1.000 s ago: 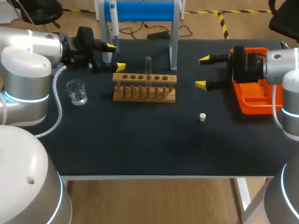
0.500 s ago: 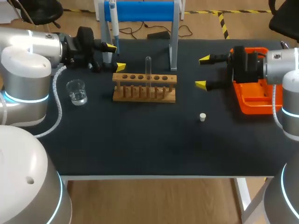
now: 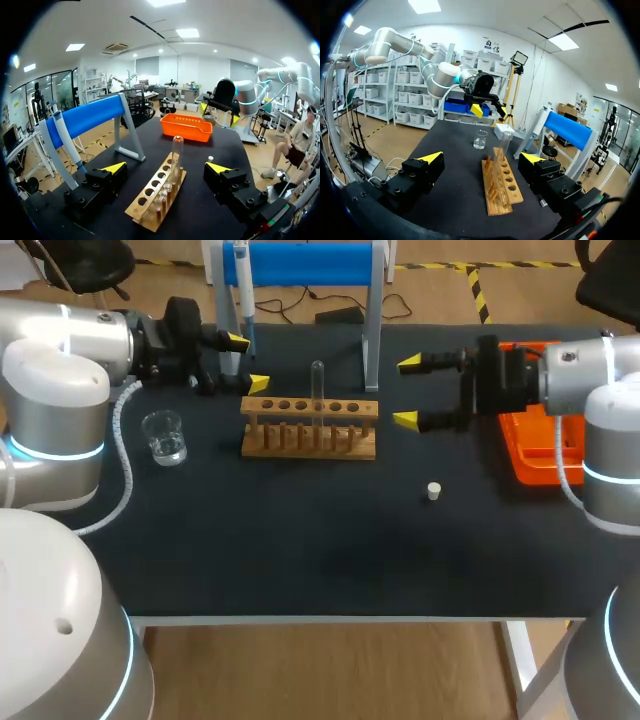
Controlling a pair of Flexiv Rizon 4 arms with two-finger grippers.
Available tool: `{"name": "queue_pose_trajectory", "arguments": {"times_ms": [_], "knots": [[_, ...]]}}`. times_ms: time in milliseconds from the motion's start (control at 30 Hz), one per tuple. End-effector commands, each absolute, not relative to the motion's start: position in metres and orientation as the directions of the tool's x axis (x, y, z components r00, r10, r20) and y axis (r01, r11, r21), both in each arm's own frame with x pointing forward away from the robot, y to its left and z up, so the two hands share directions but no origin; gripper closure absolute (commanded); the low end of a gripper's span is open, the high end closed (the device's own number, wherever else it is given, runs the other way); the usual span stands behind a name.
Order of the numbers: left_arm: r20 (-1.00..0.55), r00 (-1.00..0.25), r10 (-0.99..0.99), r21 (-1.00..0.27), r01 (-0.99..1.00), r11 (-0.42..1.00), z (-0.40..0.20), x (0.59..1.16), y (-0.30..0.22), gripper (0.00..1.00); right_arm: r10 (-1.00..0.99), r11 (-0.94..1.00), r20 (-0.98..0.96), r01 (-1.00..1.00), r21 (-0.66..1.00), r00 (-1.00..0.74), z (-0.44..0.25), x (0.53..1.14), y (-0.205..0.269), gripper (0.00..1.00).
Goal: Invert the test tube, pick up the pipette, mount the tip to pipette, aspirate from beaker and dispense into the tube, eject the tip, return the pipette, and cap with the stopper.
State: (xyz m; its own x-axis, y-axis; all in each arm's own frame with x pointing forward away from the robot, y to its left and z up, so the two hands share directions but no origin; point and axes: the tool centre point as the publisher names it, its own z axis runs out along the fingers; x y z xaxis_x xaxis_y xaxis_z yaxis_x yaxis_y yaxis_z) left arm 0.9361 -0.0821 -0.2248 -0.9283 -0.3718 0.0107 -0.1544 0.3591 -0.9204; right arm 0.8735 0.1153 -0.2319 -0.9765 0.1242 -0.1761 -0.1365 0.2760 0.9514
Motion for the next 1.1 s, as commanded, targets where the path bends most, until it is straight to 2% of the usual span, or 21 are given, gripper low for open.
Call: {"name": "queue_pose_trajectory", "arguments": {"times_ms": [33, 533, 1100], "knots": [[0.011, -0.928, -0.371, -0.921, -0.154, 0.358, -0.225, 0.936, -0.082, 0.00, 0.107, 0.266, -0.158, -0.125, 0.956, -0.982, -0.233, 0.889, 0.133, 0.00], [0.011, -0.928, -0.371, -0.921, -0.154, 0.358, -0.225, 0.936, -0.082, 0.00, -0.028, 0.104, -0.051, -0.054, 0.993, -0.998, -0.237, 0.908, 0.170, 0.00], [0.011, -0.928, -0.371, -0.921, -0.154, 0.358, -0.225, 0.936, -0.082, 0.00, -0.045, 0.091, 0.002, -0.002, 0.996, -0.999, -0.253, 0.926, 0.201, 0.00]]}}
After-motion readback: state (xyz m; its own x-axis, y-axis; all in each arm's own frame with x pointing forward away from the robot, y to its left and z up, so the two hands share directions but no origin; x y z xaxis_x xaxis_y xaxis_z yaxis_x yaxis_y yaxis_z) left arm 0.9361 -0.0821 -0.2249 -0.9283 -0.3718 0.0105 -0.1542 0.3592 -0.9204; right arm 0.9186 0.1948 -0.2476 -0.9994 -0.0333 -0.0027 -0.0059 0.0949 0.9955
